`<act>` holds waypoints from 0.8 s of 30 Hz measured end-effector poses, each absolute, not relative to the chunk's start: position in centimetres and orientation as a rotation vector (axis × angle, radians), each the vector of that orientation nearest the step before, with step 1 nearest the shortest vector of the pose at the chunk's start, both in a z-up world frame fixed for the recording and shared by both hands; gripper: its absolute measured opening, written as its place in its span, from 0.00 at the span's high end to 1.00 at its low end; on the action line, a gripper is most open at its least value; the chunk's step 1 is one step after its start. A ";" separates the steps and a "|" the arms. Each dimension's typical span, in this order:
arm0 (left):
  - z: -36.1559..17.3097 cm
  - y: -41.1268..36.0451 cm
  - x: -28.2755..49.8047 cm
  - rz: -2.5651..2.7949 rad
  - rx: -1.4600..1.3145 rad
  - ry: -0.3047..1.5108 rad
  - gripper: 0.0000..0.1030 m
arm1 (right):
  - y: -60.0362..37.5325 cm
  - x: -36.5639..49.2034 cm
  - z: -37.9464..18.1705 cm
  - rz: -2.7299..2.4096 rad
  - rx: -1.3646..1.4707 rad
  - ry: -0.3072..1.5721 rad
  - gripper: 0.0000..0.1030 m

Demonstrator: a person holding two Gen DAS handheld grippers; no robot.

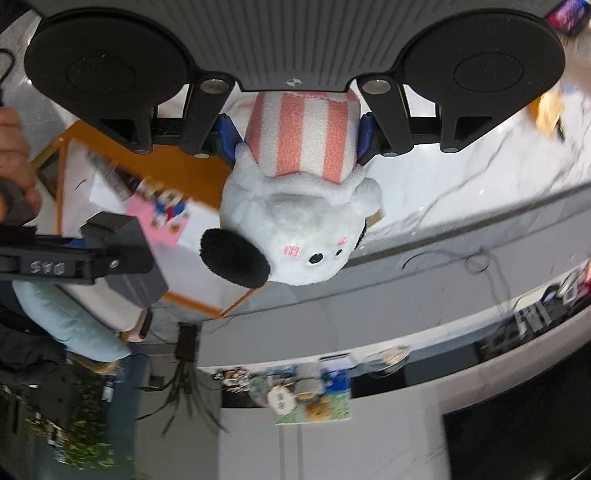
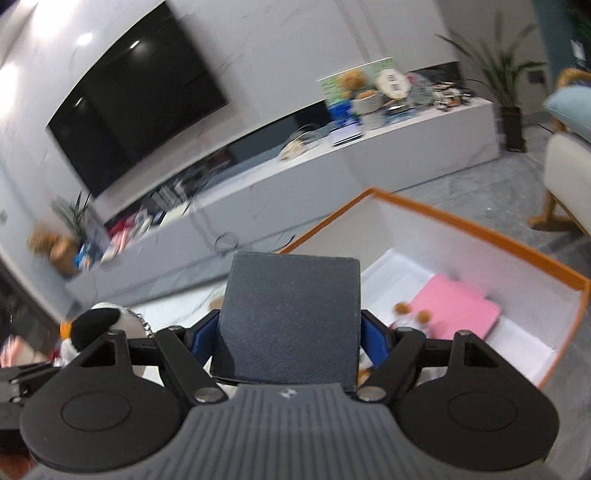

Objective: Organize objects
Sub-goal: 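Carry the popcorn plush and dark gray box into the orange box and open both grippers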

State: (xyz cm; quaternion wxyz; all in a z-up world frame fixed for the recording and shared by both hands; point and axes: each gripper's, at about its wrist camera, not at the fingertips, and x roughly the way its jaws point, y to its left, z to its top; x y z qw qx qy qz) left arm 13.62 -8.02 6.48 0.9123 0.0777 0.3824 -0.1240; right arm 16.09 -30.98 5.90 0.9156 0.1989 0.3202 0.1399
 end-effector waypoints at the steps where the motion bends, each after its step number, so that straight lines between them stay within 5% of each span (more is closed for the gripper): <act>1: 6.7 -8.9 14.2 -0.270 0.166 0.781 0.32 | -31.6 16.4 5.9 0.270 0.418 0.656 0.24; 24: 2.7 -22.3 24.3 -0.287 0.311 0.870 0.32 | -38.5 20.6 2.8 0.019 0.407 0.750 0.24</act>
